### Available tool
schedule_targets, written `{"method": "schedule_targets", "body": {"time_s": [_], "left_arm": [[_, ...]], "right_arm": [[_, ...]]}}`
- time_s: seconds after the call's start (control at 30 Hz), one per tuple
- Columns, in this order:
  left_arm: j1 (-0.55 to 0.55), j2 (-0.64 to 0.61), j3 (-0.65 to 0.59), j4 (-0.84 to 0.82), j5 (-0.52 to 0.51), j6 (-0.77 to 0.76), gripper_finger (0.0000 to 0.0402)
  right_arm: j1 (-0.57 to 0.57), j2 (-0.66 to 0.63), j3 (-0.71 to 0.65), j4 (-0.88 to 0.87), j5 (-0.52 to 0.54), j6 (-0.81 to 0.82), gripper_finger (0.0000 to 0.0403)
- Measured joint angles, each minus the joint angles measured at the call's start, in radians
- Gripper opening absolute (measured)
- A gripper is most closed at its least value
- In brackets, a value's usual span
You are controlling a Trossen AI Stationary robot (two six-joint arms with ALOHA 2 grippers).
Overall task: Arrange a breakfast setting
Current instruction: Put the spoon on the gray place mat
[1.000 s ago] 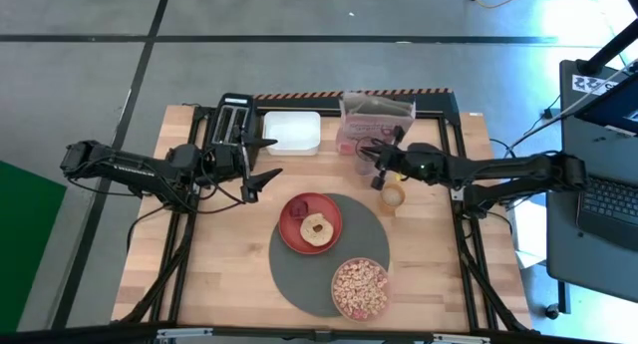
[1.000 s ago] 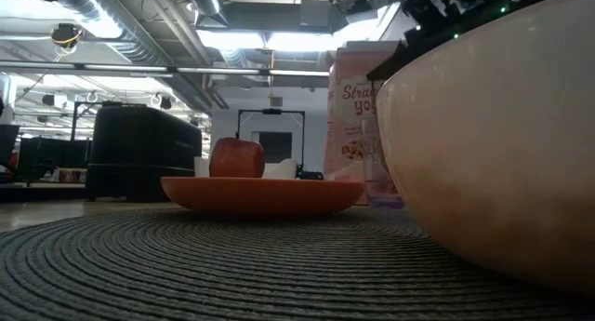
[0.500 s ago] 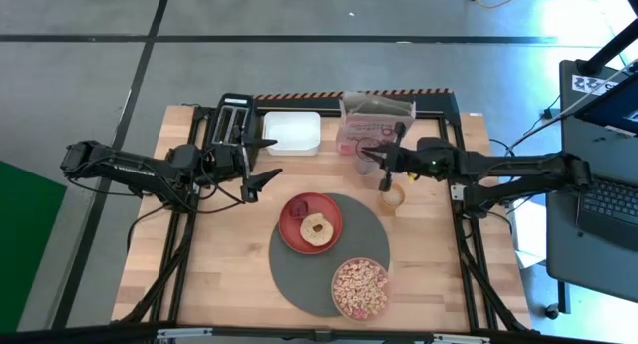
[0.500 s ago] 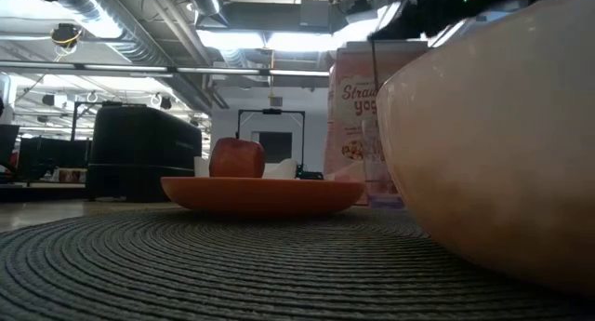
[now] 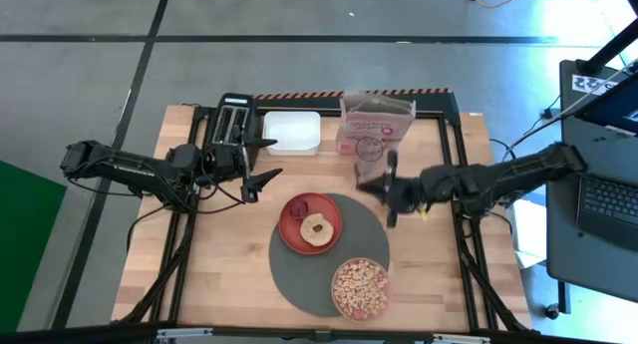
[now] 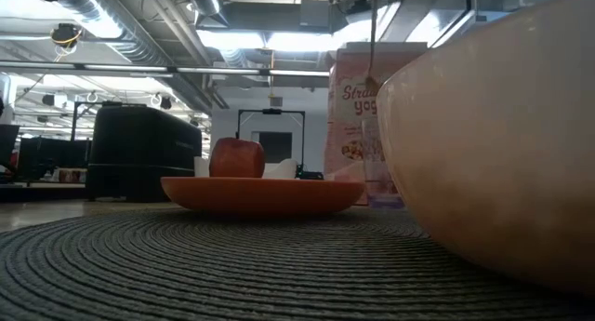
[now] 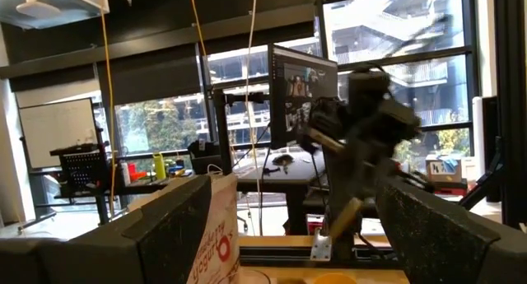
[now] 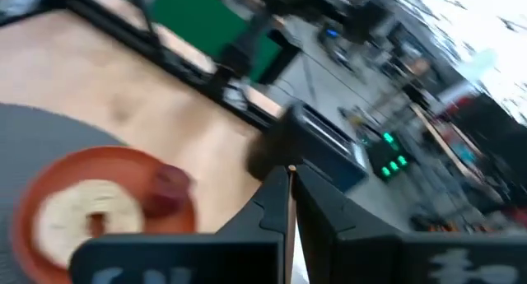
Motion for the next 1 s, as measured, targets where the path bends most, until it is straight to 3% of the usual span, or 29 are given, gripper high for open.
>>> {"method": "schedule_targets", "body": {"time_s": [0.2,0.43,0.73,0.87,1.0], "left_arm": [[0.000,0.000,0.000,0.004,0.000,-0.002,0.0334],[0.000,0.000,0.000,0.034,0.000,-0.001,0.0334],[0.000,0.000,0.000,0.073,0.000,0.043,0.0334],[0.000,0.000,-0.001,0.089,0.000,0.055,0.0334],[0.000,-0.001,-0.001,0.205,-0.002,0.139,0.0334]], "right_arm": [[0.135,0.114,0.029,0.030,0.001,-0.036,0.0011],[0.252,0.293,0.186,-0.046,0.079,-0.142,0.0011],[0.279,0.535,0.475,-0.347,0.075,-0.163,0.0011],[0.279,0.601,0.564,-0.408,0.035,-0.163,0.0011],[0.283,0.622,0.610,-0.404,-0.018,-0.155,0.0011]]}}
